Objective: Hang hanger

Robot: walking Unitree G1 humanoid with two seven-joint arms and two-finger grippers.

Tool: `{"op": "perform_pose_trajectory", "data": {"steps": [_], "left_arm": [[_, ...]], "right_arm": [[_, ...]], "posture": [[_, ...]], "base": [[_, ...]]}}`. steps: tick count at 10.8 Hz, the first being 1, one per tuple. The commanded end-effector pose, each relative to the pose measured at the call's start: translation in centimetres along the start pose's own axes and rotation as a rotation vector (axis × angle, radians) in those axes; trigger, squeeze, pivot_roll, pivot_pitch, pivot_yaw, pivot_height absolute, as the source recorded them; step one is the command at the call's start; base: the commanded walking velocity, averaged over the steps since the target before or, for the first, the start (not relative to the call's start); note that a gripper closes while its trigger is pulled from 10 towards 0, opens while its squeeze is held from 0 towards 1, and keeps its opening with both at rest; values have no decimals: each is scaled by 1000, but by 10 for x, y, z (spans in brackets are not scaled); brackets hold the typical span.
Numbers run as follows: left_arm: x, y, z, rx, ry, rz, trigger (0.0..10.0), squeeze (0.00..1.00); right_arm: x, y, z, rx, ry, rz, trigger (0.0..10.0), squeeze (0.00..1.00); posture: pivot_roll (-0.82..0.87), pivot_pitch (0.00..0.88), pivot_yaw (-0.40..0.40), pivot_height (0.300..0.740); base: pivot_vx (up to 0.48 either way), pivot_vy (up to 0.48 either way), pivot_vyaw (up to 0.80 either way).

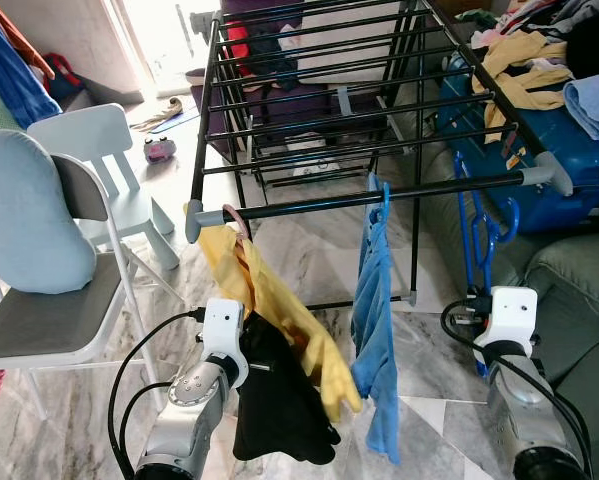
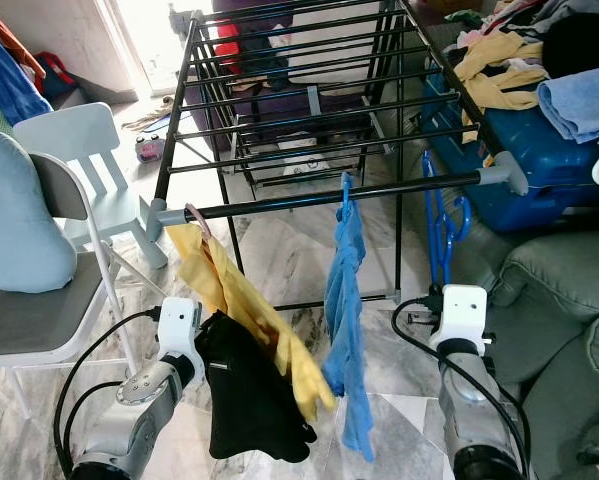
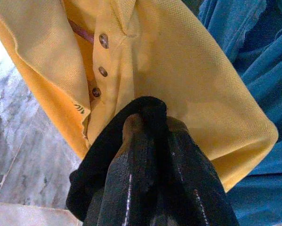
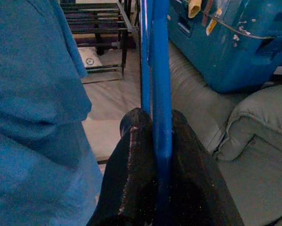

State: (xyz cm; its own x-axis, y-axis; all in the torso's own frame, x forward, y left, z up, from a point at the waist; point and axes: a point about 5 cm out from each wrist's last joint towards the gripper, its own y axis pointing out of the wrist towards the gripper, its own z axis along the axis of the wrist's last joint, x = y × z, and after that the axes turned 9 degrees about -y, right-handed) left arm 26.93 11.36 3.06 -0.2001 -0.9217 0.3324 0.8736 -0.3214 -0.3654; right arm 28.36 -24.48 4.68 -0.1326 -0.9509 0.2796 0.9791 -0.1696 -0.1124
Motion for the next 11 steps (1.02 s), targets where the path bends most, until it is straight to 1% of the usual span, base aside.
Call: {"op": "perform_pose_trajectory", "data": {"steps": [1,2,5,8,11], "left_arm": [[-3,1,7,28,18,17,10000,0],[-2,1,7,33,16,16,10000,0],[-2,0,4,34,6,25,10000,0],[-1,3,8,48,1,31,10000,0],[-8,0,15,66,7,56,10000,0]], "right_arm": [[-3,1,6,21,13,12,10000,0],[-8,0,6,21,10,33,10000,0],[-12,-1,7,17,10,60,10000,0],[-7,-4,6,0,-6,82,10000,0],[-7,-6,9,-8,-6,96,10000,0]], "posture": [[-153,0,89,740],[-147,0,81,740],[-148,0,61,740],[-141,0,43,740],[-113,0,13,740]], "base": [[-285,0,0],[-326,0,0],[-325,0,0],[-326,0,0],[-326,0,0]]}}
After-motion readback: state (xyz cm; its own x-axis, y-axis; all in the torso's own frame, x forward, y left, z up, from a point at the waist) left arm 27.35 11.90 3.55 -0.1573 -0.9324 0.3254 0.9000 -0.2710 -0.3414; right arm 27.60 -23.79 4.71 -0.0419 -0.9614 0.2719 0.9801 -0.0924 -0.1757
